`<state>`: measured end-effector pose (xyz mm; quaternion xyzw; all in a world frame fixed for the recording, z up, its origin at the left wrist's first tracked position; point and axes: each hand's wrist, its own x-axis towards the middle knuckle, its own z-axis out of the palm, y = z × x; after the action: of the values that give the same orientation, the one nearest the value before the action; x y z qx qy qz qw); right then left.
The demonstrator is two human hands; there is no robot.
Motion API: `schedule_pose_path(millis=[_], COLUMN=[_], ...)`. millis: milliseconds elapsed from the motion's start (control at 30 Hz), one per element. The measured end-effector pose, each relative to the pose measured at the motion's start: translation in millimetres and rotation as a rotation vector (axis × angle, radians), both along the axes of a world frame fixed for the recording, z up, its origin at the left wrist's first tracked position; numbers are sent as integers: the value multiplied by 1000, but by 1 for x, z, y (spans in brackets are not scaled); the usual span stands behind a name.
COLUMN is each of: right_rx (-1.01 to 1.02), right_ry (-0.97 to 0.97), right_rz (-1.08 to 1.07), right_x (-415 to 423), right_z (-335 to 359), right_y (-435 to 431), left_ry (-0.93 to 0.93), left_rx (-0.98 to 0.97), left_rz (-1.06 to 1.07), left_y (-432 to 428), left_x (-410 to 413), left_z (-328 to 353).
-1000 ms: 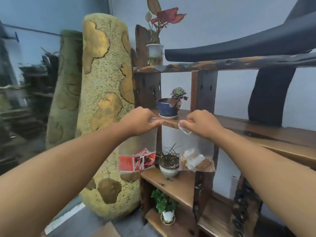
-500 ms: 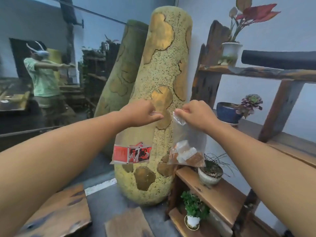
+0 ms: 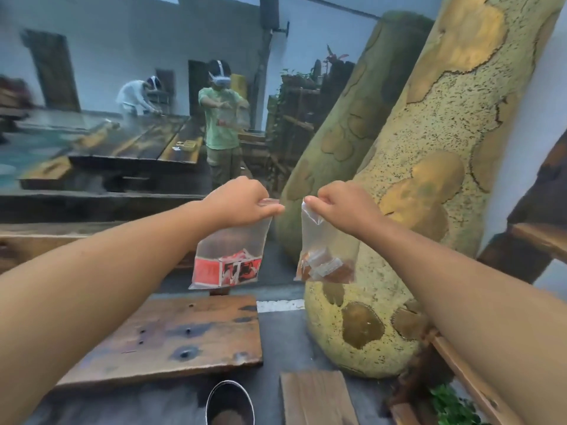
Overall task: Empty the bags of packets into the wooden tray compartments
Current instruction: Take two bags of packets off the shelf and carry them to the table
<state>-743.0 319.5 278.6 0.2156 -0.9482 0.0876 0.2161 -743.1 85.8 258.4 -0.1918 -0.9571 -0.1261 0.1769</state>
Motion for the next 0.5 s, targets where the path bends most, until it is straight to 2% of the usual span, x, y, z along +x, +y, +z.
schedule_pose_path(millis=[267,500], right_rx=[-51,-78], right_ry=[-41,-76], right_rz=[282,566], right_x=[-6,9], right_z=[-9,-11], right_y=[-123,-217], left_ry=[-23,-20], left_rx=[73,26], left_rz=[257,519], left_y=[-113,-180], left_x=[53,129], left_z=[-4,3])
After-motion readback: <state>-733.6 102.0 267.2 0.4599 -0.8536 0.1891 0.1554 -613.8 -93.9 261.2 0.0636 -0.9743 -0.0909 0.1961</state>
